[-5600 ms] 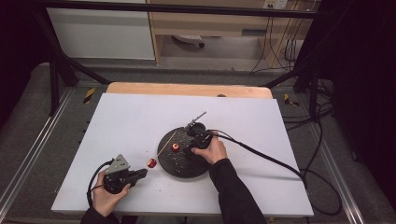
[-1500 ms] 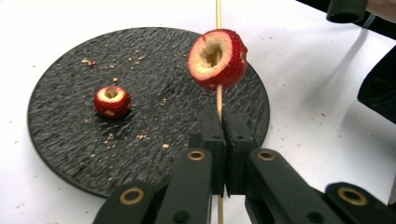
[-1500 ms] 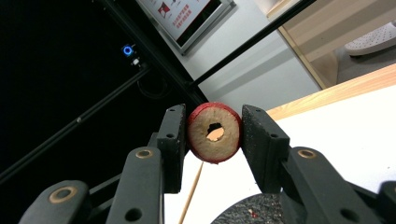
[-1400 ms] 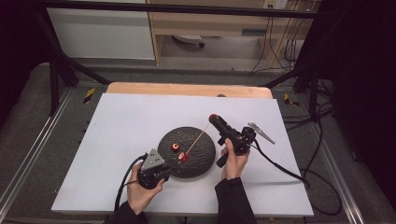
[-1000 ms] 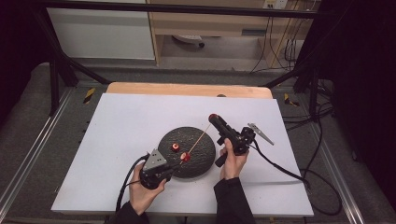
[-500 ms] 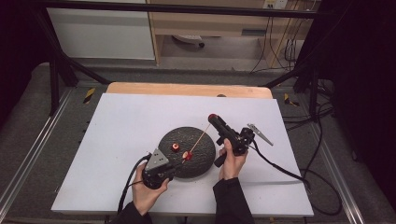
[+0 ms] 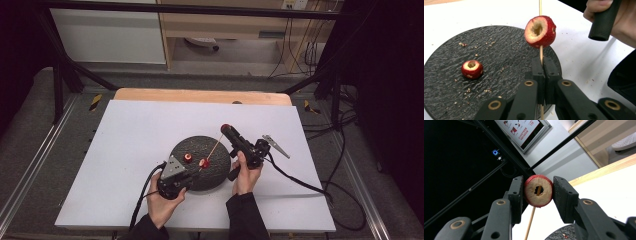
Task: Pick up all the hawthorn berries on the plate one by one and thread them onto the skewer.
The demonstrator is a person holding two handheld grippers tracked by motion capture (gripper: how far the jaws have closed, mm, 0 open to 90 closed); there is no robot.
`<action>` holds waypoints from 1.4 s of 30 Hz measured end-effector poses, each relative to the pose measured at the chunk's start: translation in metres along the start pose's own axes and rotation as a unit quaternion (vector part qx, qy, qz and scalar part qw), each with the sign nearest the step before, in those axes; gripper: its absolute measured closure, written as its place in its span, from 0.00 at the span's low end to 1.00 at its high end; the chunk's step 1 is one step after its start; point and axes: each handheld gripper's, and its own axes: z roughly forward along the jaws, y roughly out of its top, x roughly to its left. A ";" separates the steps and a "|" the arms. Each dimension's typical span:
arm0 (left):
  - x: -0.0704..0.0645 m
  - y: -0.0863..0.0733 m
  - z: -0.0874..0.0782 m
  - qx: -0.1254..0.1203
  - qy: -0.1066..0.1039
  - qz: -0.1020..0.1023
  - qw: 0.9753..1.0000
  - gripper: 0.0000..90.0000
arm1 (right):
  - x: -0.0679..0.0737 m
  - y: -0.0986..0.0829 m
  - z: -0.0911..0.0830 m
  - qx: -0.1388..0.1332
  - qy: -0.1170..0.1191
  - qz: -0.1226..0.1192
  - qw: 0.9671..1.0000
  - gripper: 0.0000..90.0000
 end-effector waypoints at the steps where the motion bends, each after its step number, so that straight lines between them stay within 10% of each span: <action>1: 0.000 0.000 0.000 -0.001 0.000 0.000 1.000 0.98 | 0.000 0.000 0.000 0.000 0.000 0.000 1.000 0.69; 42: 0.005 0.017 0.019 0.008 -0.004 0.000 1.000 0.98 | 0.003 -0.038 -0.013 0.068 0.010 -0.031 0.997 0.69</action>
